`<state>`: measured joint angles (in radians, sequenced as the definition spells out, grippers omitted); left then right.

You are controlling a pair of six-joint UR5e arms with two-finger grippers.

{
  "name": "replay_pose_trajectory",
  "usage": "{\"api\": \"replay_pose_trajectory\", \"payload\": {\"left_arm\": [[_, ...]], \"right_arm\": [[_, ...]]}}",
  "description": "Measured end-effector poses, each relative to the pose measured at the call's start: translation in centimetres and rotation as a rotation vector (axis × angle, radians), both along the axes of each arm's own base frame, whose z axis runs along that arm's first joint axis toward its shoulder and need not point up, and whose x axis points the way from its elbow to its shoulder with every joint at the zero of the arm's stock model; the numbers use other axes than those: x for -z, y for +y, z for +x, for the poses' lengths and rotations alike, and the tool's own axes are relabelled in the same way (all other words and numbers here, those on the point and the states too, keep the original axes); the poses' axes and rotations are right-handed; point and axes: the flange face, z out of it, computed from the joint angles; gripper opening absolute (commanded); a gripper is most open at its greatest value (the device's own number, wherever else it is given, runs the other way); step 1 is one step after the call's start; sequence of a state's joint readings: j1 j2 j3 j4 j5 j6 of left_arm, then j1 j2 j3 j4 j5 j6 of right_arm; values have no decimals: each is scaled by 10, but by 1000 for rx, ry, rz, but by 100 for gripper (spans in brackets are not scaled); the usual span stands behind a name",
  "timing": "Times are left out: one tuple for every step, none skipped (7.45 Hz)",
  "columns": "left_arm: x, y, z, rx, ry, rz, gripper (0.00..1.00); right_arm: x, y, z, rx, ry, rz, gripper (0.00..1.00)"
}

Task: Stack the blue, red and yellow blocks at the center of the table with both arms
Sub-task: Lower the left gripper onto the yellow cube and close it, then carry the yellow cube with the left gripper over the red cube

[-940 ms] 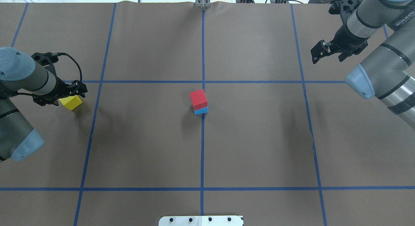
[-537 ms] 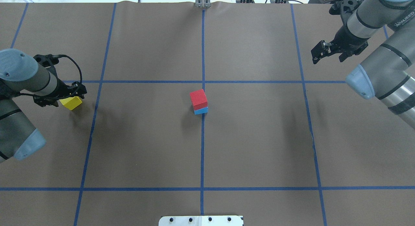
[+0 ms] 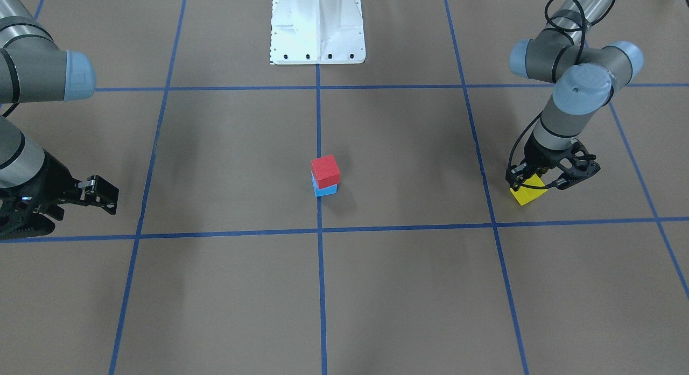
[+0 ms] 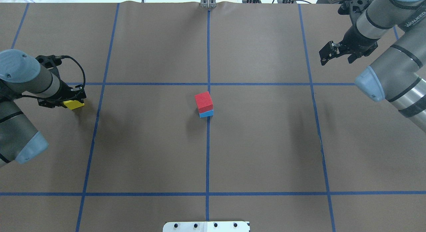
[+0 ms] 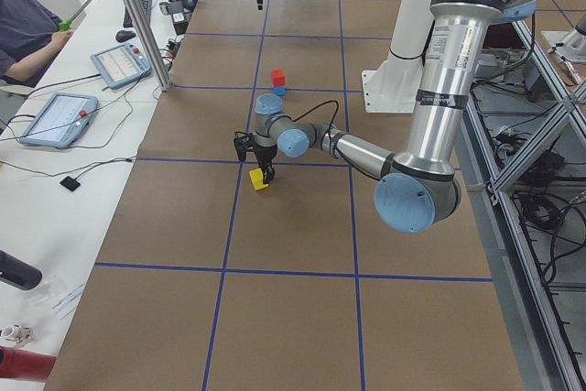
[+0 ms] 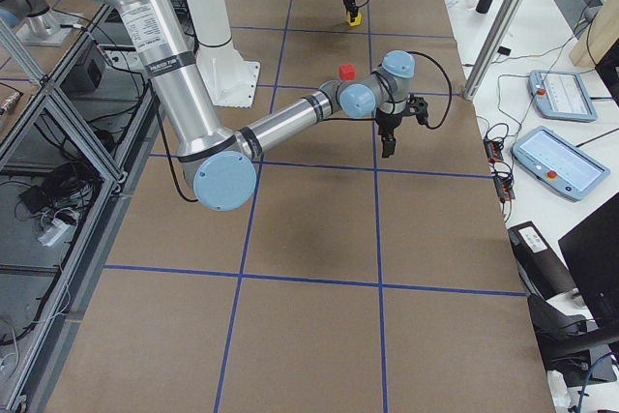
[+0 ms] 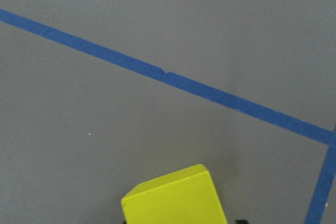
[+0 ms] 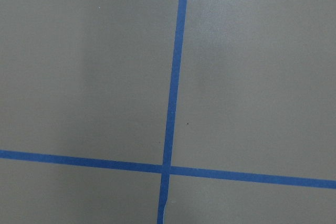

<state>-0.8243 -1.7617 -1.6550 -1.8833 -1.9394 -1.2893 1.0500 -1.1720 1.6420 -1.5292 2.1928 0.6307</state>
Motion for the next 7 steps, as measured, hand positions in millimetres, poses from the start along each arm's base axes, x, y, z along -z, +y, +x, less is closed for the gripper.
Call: {"api": "replay_pose_trajectory", "payload": {"left_arm": [[2, -2, -4, 4, 1, 2, 0], [7, -6, -12, 11, 7, 11, 0], [19, -10, -23, 9, 9, 29, 0], [45, -13, -29, -8, 2, 48, 0], [91, -19, -25, -33, -6, 63, 0], [147, -24, -9, -62, -5, 73, 0], [204, -19, 20, -103, 14, 81, 0]], "right_arm": [[1, 0, 0, -2, -1, -1, 100], [0, 0, 1, -3, -1, -1, 100], [0, 0, 1, -3, -1, -1, 100], [-1, 1, 1, -1, 0, -1, 100], [-1, 1, 1, -1, 0, -2, 100], [-1, 1, 1, -2, 0, -3, 100], [0, 1, 1, -3, -1, -3, 100]]}}
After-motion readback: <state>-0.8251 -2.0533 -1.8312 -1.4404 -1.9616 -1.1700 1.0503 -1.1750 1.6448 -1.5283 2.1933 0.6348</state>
